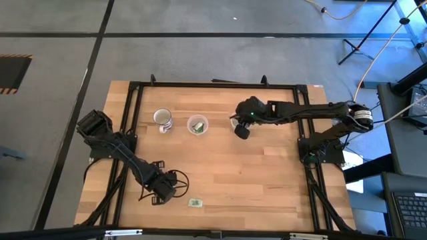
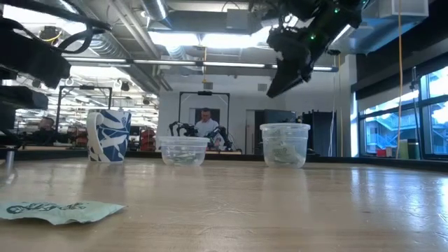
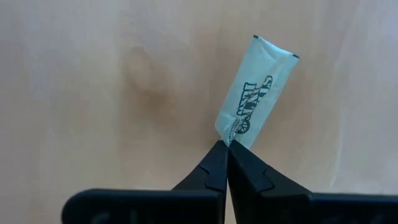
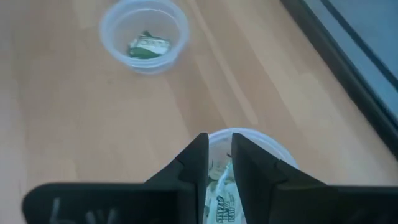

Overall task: Pick and place items into bin
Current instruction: Put the white stevia packet into the right transparent bin

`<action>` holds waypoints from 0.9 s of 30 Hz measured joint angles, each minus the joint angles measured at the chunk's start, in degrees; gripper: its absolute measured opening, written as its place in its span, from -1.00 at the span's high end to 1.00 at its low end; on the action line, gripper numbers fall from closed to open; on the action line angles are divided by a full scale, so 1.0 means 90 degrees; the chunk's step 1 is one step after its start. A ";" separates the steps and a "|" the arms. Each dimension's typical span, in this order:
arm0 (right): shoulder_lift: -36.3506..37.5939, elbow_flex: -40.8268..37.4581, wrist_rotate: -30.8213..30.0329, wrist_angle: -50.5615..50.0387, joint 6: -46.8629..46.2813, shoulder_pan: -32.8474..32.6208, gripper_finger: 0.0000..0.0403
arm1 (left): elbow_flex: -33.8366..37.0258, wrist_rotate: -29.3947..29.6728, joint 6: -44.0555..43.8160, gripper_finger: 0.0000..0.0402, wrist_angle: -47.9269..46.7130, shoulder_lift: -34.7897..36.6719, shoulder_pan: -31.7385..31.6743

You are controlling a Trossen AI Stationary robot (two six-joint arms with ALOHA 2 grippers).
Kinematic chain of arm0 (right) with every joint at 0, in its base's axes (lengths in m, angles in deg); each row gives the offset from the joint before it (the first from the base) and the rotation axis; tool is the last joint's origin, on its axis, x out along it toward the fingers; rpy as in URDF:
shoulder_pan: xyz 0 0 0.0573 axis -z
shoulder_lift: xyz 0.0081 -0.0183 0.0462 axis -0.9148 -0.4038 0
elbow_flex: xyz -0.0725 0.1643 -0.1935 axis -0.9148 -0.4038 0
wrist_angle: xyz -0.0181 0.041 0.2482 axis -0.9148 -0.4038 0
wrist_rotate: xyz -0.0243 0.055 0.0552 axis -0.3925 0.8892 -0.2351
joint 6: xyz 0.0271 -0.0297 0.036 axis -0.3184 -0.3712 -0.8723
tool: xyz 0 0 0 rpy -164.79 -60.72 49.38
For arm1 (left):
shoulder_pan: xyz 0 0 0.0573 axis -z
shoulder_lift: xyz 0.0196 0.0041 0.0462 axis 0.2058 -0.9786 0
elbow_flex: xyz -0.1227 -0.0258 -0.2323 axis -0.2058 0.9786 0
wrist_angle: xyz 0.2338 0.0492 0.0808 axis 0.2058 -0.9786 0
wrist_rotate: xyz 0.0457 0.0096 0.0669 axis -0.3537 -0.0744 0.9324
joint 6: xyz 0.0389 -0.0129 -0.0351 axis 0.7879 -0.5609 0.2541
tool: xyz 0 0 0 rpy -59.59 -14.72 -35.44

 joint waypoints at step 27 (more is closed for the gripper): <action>-0.0003 0.0000 0.0390 0.1578 0.1330 -0.1738 0.63 | -0.0024 0.5953 0.5308 0.99 0.3358 0.0501 -0.1767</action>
